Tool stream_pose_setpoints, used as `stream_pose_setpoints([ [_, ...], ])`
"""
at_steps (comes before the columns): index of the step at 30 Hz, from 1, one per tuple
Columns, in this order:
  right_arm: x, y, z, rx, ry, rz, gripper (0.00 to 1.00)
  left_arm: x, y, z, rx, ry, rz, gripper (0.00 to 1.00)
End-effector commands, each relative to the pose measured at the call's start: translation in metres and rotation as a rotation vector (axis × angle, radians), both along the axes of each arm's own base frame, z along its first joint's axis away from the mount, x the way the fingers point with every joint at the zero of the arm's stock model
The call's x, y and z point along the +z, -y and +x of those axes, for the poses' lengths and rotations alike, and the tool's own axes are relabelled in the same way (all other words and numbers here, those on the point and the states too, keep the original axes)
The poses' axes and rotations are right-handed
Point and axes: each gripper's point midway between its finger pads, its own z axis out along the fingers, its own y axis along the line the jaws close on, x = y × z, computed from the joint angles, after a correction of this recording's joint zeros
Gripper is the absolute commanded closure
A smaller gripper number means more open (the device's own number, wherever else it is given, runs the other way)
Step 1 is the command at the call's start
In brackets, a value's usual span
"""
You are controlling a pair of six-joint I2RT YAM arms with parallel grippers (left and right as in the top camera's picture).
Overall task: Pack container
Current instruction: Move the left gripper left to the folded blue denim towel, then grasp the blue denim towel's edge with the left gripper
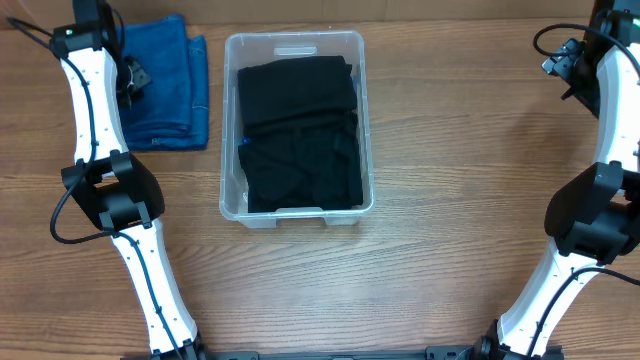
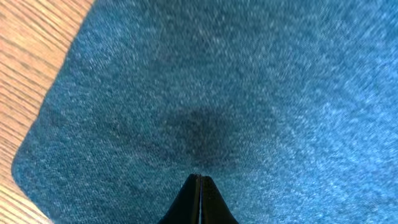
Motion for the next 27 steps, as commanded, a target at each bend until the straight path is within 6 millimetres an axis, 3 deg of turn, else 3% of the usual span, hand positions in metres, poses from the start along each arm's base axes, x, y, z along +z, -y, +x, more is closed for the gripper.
stream_pose_setpoints([
  [1, 0.002, 0.004, 0.000, -0.013, 0.006, -0.013, 0.00, -0.017, 0.007, -0.007, -0.027, -0.053, -0.016, 0.96],
  [7, 0.002, 0.004, 0.000, -0.013, 0.006, -0.013, 0.00, -0.046, 0.013, -0.025, -0.029, -0.146, -0.049, 0.96],
  [11, 0.002, 0.004, 0.000, -0.013, 0.006, -0.013, 0.00, -0.062, 0.034, -0.041, -0.020, -0.208, -0.165, 0.96],
  [19, 0.002, 0.004, 0.000, -0.013, 0.006, -0.013, 0.00, -0.052, 0.091, -0.075, 0.252, -0.344, -0.479, 0.96],
  [24, 0.002, 0.004, 0.000, -0.013, 0.006, -0.013, 0.00, -0.042, 0.092, -0.058, 0.246, -0.268, -0.501, 0.96],
  [26, 0.002, 0.004, 0.000, -0.013, 0.006, -0.013, 0.00, -0.023, 0.084, -0.039, 0.206, -0.170, -0.485, 0.96],
  [27, 0.002, 0.004, 0.000, -0.013, 0.006, -0.013, 0.00, -0.001, 0.075, -0.025, 0.163, -0.080, -0.453, 0.96],
])
